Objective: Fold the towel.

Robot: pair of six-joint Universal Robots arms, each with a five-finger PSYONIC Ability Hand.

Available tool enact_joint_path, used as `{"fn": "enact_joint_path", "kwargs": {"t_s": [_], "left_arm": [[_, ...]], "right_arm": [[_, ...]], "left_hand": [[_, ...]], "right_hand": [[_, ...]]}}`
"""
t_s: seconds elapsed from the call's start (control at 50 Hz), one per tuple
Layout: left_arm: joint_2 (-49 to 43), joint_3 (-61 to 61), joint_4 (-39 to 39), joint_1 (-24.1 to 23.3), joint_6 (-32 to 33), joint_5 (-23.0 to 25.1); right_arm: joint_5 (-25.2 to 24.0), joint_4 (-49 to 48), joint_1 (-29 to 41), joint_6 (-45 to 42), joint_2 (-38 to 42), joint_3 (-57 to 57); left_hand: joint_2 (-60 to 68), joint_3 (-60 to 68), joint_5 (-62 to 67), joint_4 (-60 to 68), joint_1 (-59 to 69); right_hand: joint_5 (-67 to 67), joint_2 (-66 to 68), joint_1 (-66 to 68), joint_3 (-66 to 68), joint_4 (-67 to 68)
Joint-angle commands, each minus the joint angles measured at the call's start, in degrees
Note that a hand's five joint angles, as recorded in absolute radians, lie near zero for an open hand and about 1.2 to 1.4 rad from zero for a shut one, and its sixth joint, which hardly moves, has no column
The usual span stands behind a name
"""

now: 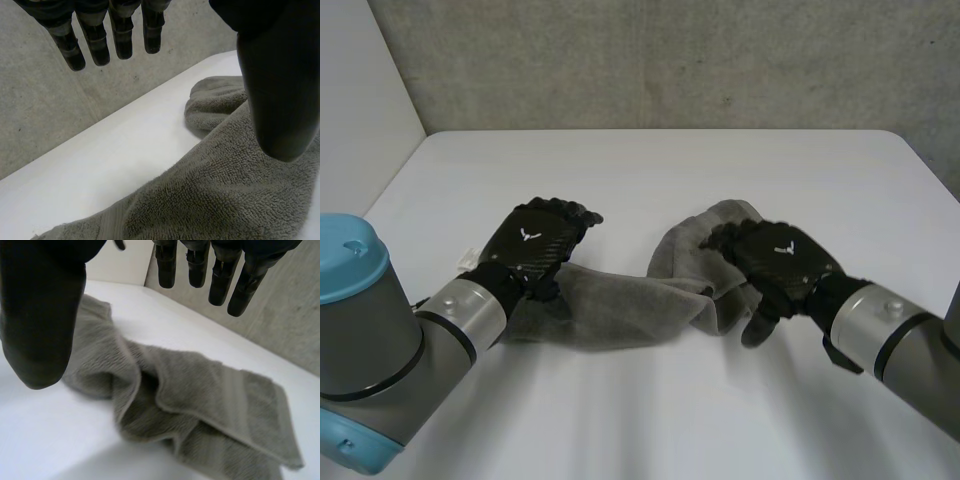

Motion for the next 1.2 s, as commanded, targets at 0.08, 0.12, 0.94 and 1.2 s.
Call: {"fn": "enact_joint_path", "kwargs": {"t_s": [0.08,0.12,0.94,1.2], "left_arm": [[-5.9,6.23,-1.12,0.04,0.44,3.34],[-9.66,8.85,-3.3,0.56,0.44,8.41],[-17.16,16.7,-17.2,3.99,8.26,13.62],[-6.61,9.58,-17.11,4.87,7.73,13.71]], "right_arm": [[-0.38,-0.47,0.2,3.16,1.38,3.2],[-0.12,-1.17,0.03,7.01,2.0,4.08],[0.58,-6.27,-2.17,7.72,13.5,2.51],[2.6,-6.45,1.42,13.79,20.18,-5.83]], "left_hand": [[4.44,-2.46,5.05,-2.88,2.35],[8.13,-2.46,8.74,-2.88,6.03],[51.71,-2.46,52.32,-2.88,49.61],[50.37,-2.46,50.98,-2.88,48.27]], "right_hand": [[-3.31,-3.98,-3.78,-1.22,-3.41],[-3.31,-3.98,-3.78,-1.22,-3.41],[-1.24,-1.9,-1.7,-1.22,-3.41],[6.69,6.03,6.23,-1.22,-3.41]]}}
